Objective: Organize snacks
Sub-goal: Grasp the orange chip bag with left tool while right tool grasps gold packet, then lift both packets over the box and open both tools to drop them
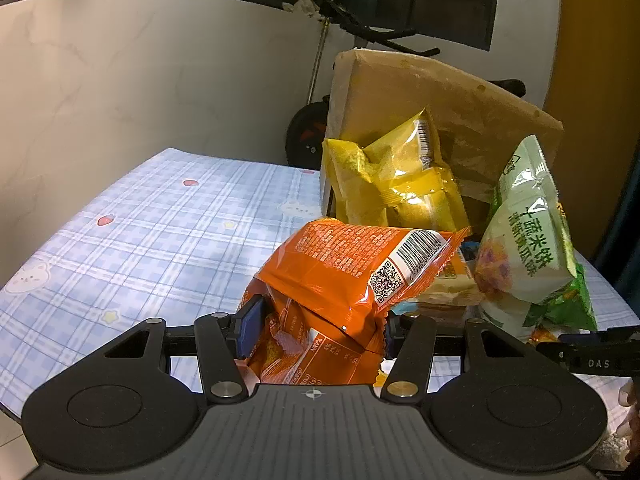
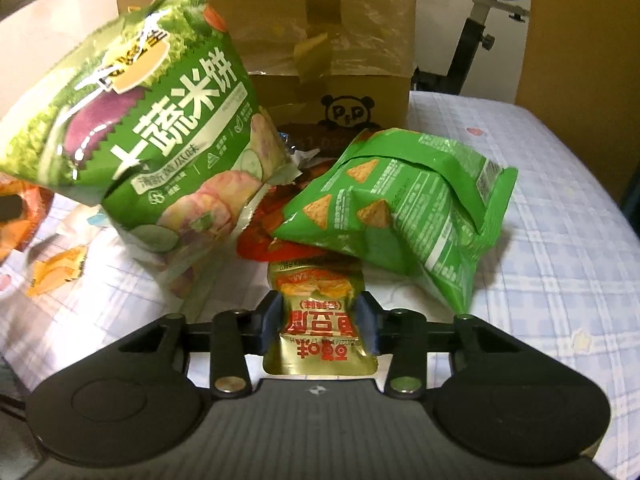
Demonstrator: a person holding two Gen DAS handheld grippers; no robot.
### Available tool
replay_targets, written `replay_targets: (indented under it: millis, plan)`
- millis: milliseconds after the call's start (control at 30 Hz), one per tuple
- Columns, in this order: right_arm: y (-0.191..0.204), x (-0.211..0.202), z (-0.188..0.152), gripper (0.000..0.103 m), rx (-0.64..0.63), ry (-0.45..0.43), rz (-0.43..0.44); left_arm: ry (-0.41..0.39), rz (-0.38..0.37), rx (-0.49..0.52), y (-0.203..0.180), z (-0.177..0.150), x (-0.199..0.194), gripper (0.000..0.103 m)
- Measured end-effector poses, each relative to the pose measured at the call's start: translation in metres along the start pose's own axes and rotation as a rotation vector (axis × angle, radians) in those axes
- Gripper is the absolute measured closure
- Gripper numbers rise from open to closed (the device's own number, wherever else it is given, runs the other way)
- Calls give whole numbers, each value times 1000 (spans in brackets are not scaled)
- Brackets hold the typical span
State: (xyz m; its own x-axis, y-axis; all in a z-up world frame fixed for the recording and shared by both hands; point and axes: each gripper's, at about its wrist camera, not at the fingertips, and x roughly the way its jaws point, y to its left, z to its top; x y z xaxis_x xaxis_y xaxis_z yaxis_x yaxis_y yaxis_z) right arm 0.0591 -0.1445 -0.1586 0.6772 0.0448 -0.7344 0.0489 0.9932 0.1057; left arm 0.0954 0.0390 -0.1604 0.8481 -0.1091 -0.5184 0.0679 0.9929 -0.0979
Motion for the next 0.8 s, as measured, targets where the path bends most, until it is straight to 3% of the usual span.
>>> replay_targets:
  millis: [800]
  plan:
    - [5,-68,2,61,19,-181,53,-119,-23,40,-14,16,-50,45]
